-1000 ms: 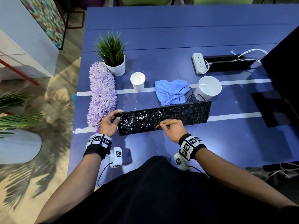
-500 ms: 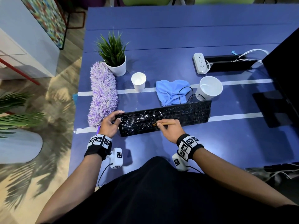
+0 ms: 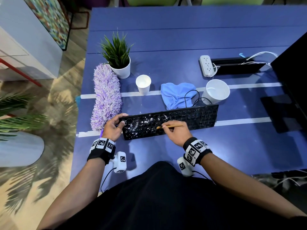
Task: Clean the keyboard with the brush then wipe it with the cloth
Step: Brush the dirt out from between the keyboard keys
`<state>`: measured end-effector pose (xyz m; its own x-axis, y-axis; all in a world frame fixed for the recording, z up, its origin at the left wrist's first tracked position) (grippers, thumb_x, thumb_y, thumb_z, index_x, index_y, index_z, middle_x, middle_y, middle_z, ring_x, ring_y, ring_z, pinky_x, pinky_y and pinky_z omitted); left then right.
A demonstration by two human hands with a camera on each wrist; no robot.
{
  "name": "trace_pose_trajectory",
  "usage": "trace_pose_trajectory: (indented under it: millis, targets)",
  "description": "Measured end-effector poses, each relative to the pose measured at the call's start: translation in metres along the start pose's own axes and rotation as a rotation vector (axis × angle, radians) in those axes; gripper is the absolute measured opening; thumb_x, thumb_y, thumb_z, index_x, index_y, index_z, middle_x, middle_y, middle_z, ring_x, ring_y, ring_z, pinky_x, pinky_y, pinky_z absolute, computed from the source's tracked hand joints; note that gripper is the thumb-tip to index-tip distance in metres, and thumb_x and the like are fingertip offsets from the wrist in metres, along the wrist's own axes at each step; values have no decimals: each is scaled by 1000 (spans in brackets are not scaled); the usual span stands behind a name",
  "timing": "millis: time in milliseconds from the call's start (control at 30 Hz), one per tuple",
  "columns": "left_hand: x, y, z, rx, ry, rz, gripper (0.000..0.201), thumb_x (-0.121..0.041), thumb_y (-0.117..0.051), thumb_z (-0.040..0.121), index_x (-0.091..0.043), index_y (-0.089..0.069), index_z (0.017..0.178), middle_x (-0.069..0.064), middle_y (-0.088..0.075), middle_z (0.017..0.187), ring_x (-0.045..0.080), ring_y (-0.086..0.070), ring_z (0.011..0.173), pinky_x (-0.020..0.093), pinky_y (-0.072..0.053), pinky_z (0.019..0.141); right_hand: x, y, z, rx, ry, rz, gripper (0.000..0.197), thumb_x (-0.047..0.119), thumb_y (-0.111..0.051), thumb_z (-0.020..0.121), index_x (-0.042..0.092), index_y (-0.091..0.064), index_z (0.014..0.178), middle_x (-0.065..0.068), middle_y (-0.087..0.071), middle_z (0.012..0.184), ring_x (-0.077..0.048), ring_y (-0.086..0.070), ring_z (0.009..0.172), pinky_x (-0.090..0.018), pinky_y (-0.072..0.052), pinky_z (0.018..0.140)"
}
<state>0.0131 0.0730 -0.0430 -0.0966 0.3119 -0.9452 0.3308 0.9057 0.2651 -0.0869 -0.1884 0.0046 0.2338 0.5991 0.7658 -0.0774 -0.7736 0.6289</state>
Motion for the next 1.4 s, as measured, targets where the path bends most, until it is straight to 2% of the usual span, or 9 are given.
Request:
trace_pose_trajectory:
  millis: [100,233,367,567,833,933,1100,1267,1400]
  targets:
    - [1,0,0,-2,7,-5,33,10,-53,93,-13,-61,116,1,-66,113,4,-60,101,8,-42,94,6,35,2,-174,47,31,10,17,-65,86,14,-74,89,0,-72,85,-7,-62,67,-16,-51,71]
    - [4,0,1,-1,7,-7,29,8,-54,94,-7,-61,119,-23,-69,104,-13,-60,99,7,-42,94,18,60,6,-267,107,56,12,18,-66,86,10,-75,89,0,-73,85,-5,-64,71,-10,-50,73]
    - [0,0,1,-15,11,-38,30,10,-52,94,-6,-61,118,4,-66,114,12,-60,107,7,-44,93,25,35,12,-133,100,38,15,21,-67,87,9,-75,93,-4,-74,93,-11,-68,81,-21,-53,82]
    - [5,0,0,6,17,-19,38,13,-52,92,-16,-62,113,3,-66,113,20,-59,110,27,-42,102,14,43,11,-260,47,-132,18,25,-62,87,13,-75,90,-5,-74,91,-19,-69,78,-33,-57,76]
    - [8,0,3,11,5,-26,47,12,-52,92,-31,-64,106,-29,-70,100,16,-60,108,22,-43,101,7,57,11,-235,27,-43,15,25,-65,87,15,-75,89,1,-74,88,-9,-68,76,-25,-55,78]
    - [4,0,3,13,2,-60,43,12,-52,93,-27,-64,106,-22,-71,101,19,-59,108,19,-45,99,4,64,11,-279,47,26,14,23,-66,87,13,-75,89,0,-74,87,-8,-67,75,-23,-55,78]
    - [5,2,8,4,-24,-32,43,12,-52,93,-26,-64,109,6,-68,113,23,-59,112,45,-41,111,-17,45,11,-146,-63,-18,14,28,-63,88,20,-74,87,5,-73,86,-6,-68,74,-27,-58,75]
    - [6,2,7,1,-18,-50,53,11,-53,92,-38,-68,103,-21,-71,103,19,-60,109,36,-43,107,-21,51,3,-238,-56,-6,13,27,-62,88,20,-74,88,4,-72,86,-10,-66,73,-25,-56,73]
    - [2,0,6,1,-20,-47,42,12,-52,92,-24,-66,109,-9,-69,107,16,-60,108,31,-42,106,-25,42,4,-183,-87,-11,15,26,-62,89,17,-74,89,5,-72,91,-4,-64,76,-17,-53,77]
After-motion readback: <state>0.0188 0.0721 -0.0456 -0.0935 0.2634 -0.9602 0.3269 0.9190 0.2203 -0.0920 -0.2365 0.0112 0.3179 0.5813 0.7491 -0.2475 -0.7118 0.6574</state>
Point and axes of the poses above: each hand's wrist, its own z-axis towards the middle knuckle, its own y-axis out of the back of the hand, x = y × z, the point moved 10 cm from there along z, towards the middle knuckle
